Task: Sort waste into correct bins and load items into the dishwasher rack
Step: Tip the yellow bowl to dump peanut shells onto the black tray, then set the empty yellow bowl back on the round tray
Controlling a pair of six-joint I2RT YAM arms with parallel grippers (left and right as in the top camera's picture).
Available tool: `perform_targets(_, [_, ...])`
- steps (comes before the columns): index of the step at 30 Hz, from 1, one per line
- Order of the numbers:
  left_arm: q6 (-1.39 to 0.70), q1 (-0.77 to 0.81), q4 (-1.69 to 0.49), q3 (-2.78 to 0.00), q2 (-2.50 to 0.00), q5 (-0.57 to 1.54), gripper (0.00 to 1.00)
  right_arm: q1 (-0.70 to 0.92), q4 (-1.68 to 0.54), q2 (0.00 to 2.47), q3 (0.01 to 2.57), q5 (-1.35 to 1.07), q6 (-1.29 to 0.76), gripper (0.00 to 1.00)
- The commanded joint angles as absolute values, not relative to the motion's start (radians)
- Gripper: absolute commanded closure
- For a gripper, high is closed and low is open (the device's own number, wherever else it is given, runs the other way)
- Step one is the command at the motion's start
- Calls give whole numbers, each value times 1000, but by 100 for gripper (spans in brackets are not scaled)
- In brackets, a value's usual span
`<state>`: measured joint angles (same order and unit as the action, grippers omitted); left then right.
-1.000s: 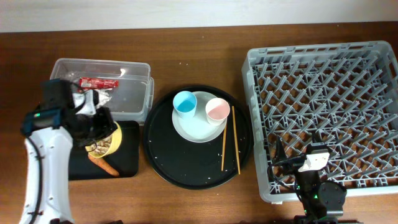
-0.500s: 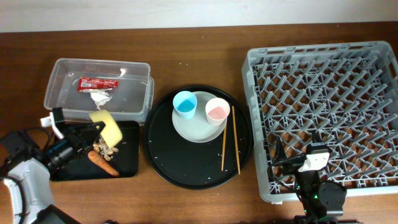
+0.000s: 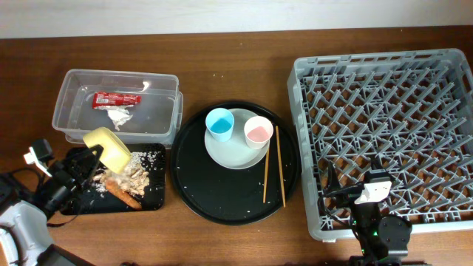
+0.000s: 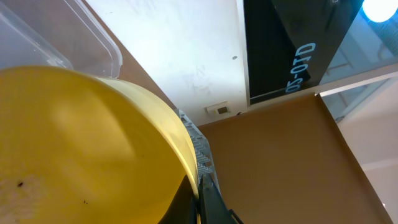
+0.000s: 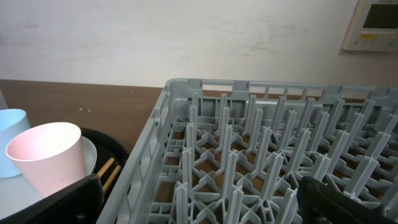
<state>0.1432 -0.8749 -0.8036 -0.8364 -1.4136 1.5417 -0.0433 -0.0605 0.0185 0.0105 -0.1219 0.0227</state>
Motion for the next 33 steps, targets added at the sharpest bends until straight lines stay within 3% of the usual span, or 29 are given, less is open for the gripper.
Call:
perform_targets(1, [170, -880, -826, -830, -1406, 1574, 100, -47, -65, 15, 6, -128, 19, 2])
perform_targets(15, [252, -836, -860, -830, -1406, 1571, 100, -47, -65, 15, 6, -128, 19, 2])
perform_targets(18, [185, -772, -860, -857, -1406, 1431, 100, -47, -65, 15, 6, -128, 19, 2])
perform_targets(25, [-208, -274, -683, -960, -1336, 956, 100, -47, -65, 15, 6, -128, 19, 2])
perform_targets(33, [-405, 487, -701, -950, -1322, 113, 100, -47, -65, 15, 6, -128, 19, 1])
